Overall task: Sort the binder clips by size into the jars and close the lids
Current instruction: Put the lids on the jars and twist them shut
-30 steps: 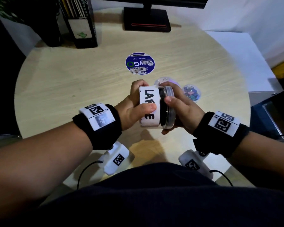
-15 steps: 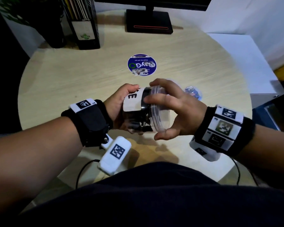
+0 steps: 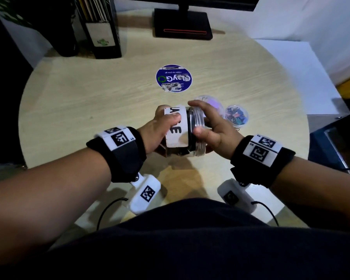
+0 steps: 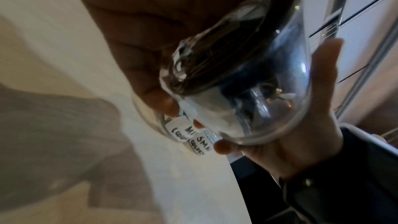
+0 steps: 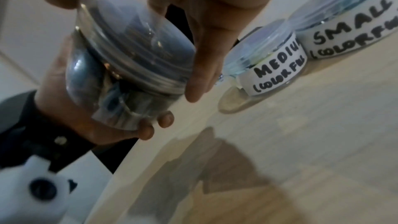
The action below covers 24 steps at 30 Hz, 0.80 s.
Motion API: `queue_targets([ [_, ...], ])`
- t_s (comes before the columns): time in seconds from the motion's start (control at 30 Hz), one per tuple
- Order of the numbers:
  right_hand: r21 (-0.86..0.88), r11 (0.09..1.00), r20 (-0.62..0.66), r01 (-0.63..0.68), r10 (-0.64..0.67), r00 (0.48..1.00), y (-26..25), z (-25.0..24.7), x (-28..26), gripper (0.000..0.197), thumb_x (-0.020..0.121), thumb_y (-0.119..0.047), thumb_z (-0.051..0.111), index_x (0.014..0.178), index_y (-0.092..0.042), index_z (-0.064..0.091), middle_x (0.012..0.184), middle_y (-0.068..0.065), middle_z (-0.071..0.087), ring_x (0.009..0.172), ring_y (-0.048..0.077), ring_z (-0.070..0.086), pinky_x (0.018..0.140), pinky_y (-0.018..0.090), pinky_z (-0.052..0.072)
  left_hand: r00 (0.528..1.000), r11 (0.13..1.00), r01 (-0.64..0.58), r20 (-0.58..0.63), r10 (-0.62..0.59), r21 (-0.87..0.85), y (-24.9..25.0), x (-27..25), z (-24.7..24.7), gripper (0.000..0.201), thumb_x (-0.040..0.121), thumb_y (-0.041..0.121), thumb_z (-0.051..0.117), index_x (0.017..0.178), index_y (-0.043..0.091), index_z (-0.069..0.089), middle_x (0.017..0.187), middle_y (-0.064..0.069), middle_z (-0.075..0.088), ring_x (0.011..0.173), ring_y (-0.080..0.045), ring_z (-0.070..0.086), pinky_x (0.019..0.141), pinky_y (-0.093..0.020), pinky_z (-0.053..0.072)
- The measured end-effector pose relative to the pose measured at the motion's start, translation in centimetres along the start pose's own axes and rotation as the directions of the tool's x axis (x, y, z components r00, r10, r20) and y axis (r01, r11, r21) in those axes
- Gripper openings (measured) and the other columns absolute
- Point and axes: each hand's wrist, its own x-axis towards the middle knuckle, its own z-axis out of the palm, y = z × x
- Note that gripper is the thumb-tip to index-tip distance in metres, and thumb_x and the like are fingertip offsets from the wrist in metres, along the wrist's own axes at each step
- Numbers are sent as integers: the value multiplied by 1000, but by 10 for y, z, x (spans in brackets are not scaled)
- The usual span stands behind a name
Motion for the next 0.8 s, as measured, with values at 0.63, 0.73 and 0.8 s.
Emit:
queue_targets([
  [0.63,-361,848,126,387,-367,922,-9,-2,-8,82,58,-55,77,128,-31,41,131,6,46,120,19,50,96,37,49,950,913,310,137,-282,-266,5,-12,-8,46,81,56,39,74,21,70,69,-8,63,55,-26,57,54,-31,47],
  [0.73,-525,677,246,515,-459,854,-3,-2,-8,79,62,-54,73,128,-26,40,134,16,40,128,23,40,96,29,46,944,870,319,204,-259,-376,0,-17,-7,39,74,50,45,75,21,72,75,-8,64,65,-25,54,66,-31,37],
  [0.8,-545,634,267,549,-489,830,1,-2,-8,79,62,-57,72,128,-26,40,133,20,40,127,24,42,92,26,47,942,874,318,225,-248,-367,2,-17,-8,39,70,49,47,81,21,71,77,-8,64,66,-24,54,65,-30,37],
])
